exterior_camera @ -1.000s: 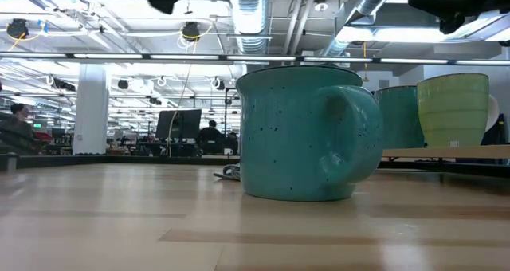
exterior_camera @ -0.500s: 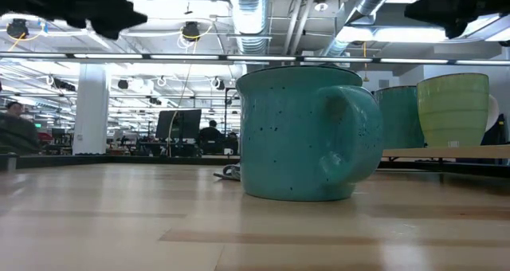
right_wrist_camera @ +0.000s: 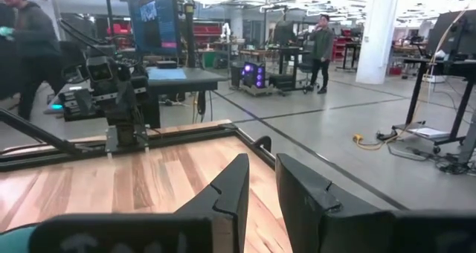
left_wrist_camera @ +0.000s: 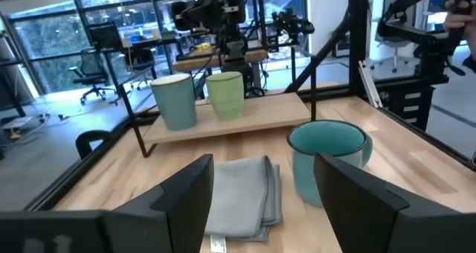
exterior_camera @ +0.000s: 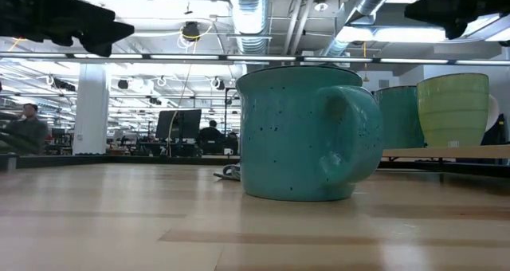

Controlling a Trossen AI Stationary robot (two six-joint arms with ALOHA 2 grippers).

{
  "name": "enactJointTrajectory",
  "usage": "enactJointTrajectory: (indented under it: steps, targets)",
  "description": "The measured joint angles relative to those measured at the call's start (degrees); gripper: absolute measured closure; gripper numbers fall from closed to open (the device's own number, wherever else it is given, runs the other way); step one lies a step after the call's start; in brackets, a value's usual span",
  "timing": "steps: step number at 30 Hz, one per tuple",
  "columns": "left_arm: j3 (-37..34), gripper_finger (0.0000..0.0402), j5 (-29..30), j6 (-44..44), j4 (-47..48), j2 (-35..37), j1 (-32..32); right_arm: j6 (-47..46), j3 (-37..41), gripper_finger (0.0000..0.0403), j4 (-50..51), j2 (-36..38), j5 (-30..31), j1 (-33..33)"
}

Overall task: Stack small to large cups/mugs on shelf
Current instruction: Put the blue mug on the shelf

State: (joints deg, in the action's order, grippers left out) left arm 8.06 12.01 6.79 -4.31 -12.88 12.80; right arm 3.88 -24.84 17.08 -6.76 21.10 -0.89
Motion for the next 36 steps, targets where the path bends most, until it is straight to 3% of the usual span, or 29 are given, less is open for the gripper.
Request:
enactJointTrajectory:
  steps: [12,20,29,36]
  targets:
    - [-0.01,0.0177,-1.22,2.49,1.28,0.70,0.00,-0.75,0.00,0.0310,-3.07,-0.52,0.00,0.00]
    - [-0.01,0.0177,-1.25,-0.62,2.38,0.68,0.00,5.03,-3.96,0.0310,-5.76,-4.47,-0.02,0.01]
    - [-0.01,0.0177,-0.95,0.99,2.18,0.68,0.00,-0.33,-21.79,0.0310,11.26,-23.28,-0.26,0.13]
    - [-0.01,0.0177,2.20,0.98,1.82,0.68,0.00,-15.95,-41.60,0.0310,30.77,-38.94,-4.79,0.13]
